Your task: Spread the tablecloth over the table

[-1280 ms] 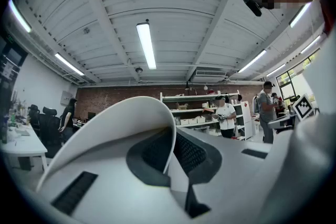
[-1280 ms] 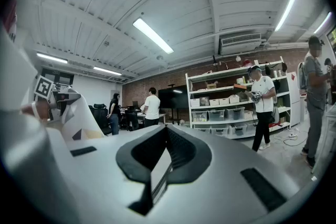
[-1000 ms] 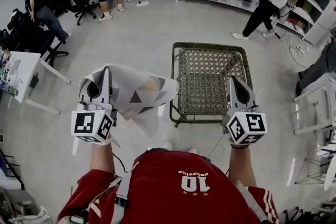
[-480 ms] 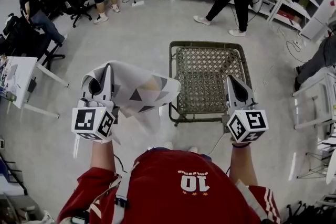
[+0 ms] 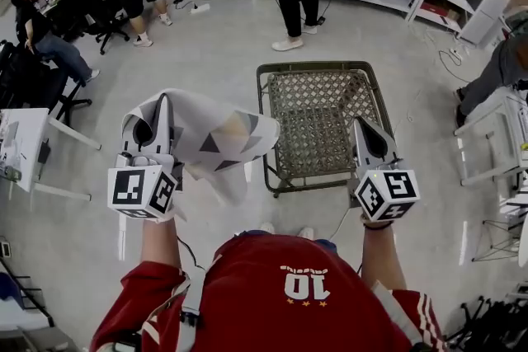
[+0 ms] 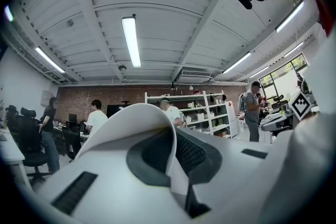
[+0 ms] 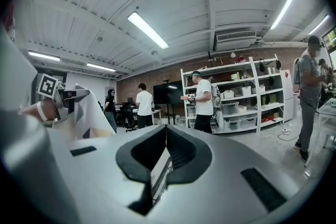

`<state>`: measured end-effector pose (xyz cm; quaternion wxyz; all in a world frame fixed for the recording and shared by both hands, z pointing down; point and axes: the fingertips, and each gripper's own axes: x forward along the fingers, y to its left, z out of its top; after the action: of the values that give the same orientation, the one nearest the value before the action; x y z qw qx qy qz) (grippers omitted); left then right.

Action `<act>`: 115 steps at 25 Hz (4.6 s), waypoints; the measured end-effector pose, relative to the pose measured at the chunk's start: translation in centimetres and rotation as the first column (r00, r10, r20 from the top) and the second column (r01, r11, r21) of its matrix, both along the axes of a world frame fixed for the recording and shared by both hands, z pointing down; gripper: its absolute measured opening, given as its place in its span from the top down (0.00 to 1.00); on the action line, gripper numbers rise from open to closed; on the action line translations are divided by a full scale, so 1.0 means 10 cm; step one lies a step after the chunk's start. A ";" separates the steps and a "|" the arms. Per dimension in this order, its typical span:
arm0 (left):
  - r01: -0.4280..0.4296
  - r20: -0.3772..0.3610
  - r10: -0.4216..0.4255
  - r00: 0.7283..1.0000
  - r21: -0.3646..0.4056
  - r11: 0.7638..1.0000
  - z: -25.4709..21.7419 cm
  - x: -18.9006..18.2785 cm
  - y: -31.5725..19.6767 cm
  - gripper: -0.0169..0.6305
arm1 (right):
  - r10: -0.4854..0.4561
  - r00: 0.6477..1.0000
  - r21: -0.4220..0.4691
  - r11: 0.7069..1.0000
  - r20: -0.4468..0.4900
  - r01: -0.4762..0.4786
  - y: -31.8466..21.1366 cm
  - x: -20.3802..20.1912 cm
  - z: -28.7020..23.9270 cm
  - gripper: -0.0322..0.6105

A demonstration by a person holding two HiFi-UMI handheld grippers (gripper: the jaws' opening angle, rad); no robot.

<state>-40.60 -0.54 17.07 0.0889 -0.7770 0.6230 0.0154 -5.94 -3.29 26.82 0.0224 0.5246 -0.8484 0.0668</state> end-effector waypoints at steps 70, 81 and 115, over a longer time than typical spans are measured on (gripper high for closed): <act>-0.486 0.000 0.488 0.873 0.065 0.871 -0.44 5.04 -4.51 0.96 | 0.201 0.979 -0.067 0.978 0.027 -0.199 -2.34 3.34 0.37 0.93; -0.544 -0.052 0.548 0.835 0.072 0.836 -0.22 4.50 -3.51 0.96 | 0.211 0.977 -0.011 0.977 0.008 -0.211 -1.98 2.97 0.15 0.93; -0.562 -0.278 0.491 0.826 -0.468 0.682 3.15 2.45 -1.06 0.96 | 0.210 0.977 -0.082 0.974 -0.048 -0.213 -0.25 1.32 0.41 0.93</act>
<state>-16.11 -11.11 48.61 -0.1781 -0.9136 0.3563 -0.0821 7.30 -5.76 30.90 0.0546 0.6116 -0.7835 0.0954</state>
